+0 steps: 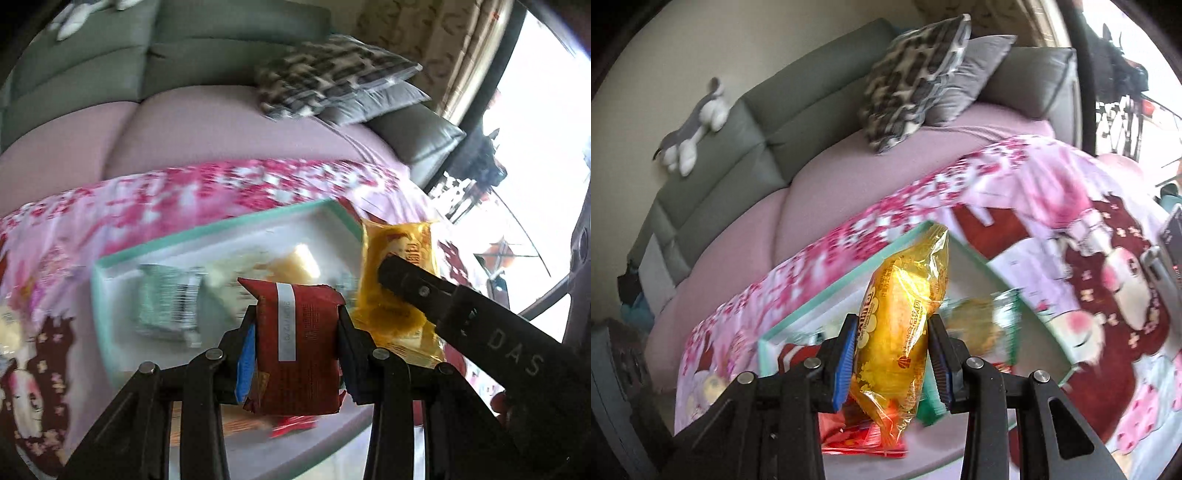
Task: Organize snacks
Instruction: 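Carry the red-brown packet and yellow bread over the tray with both tools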
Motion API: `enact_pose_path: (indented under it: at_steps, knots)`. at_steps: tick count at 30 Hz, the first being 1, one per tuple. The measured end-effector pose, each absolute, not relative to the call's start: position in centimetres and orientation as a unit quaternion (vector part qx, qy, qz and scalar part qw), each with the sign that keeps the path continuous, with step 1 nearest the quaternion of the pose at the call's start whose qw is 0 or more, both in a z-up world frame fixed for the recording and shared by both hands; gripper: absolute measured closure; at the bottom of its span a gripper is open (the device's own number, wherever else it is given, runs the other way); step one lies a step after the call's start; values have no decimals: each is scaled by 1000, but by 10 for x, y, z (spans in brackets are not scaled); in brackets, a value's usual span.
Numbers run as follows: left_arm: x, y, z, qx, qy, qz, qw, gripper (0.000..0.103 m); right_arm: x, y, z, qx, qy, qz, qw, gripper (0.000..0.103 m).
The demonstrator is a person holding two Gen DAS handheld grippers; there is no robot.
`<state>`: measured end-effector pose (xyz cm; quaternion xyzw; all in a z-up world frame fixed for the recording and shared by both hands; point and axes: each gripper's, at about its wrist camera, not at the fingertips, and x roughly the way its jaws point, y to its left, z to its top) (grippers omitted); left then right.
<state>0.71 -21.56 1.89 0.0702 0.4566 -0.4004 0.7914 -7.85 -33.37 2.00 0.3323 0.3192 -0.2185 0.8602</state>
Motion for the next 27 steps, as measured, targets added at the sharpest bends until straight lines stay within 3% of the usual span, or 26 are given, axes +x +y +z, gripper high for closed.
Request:
enact_pose_path:
  at_steps: [11,27]
  knots:
    - [-8,-258,4,104,463,-412,778,62,-93,-377,-3,349,332,-256,838,63]
    - [-9,-258,8,117,453,-405,786,62,-95,-379,-8,357,335,-250,835,63]
